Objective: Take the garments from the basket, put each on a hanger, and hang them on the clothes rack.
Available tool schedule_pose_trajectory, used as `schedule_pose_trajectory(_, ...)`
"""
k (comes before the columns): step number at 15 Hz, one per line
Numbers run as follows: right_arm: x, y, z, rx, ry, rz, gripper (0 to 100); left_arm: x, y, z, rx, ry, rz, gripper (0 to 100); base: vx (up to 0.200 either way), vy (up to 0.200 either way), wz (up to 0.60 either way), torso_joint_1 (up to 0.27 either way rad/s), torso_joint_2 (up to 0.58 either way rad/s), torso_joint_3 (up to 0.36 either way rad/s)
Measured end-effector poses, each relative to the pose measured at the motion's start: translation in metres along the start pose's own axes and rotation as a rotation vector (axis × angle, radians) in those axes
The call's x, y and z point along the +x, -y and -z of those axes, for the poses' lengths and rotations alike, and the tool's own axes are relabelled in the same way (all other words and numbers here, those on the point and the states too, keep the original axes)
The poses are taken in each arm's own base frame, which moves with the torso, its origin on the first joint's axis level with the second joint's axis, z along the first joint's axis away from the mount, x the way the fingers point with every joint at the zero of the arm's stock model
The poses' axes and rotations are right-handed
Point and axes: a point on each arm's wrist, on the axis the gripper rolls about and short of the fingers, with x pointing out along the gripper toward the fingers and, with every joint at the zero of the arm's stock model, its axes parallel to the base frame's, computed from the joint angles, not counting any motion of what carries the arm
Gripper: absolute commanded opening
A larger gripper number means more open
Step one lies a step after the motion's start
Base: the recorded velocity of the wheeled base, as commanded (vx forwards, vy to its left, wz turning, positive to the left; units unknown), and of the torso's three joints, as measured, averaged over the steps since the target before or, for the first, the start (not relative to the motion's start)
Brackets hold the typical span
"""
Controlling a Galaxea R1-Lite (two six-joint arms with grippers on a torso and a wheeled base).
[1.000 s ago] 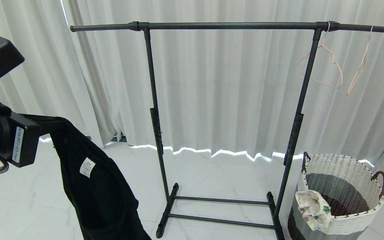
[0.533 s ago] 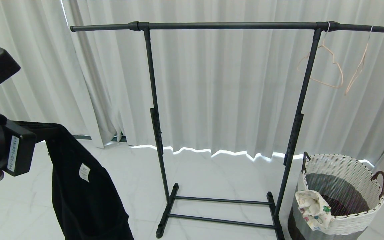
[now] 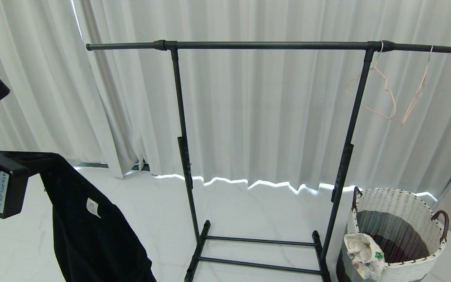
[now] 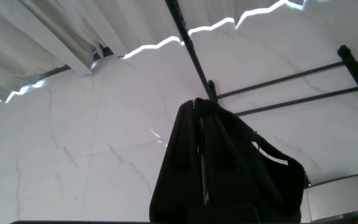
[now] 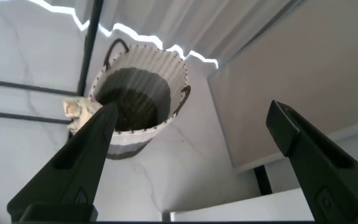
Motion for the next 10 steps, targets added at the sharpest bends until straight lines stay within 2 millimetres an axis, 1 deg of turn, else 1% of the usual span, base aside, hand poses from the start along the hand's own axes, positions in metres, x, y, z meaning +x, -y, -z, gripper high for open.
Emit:
schedule_pose_trajectory(5, 0.015, -0.005, -0.011, 0.064, 0.032, 0.004, 100, -0.006, -0.001, 0.003, 0.011, 0.004, -0.038, 0, 0.000, 0.000, 0.00, 0.182, -0.47, -0.287)
schedule_pose_trajectory(10, 0.022, -0.009, -0.011, 0.054, 0.011, 0.001, 100, -0.009, -0.002, 0.003, 0.009, 0.012, -0.045, 0, 0.000, 0.000, 0.00, 0.206, -0.49, -0.288)
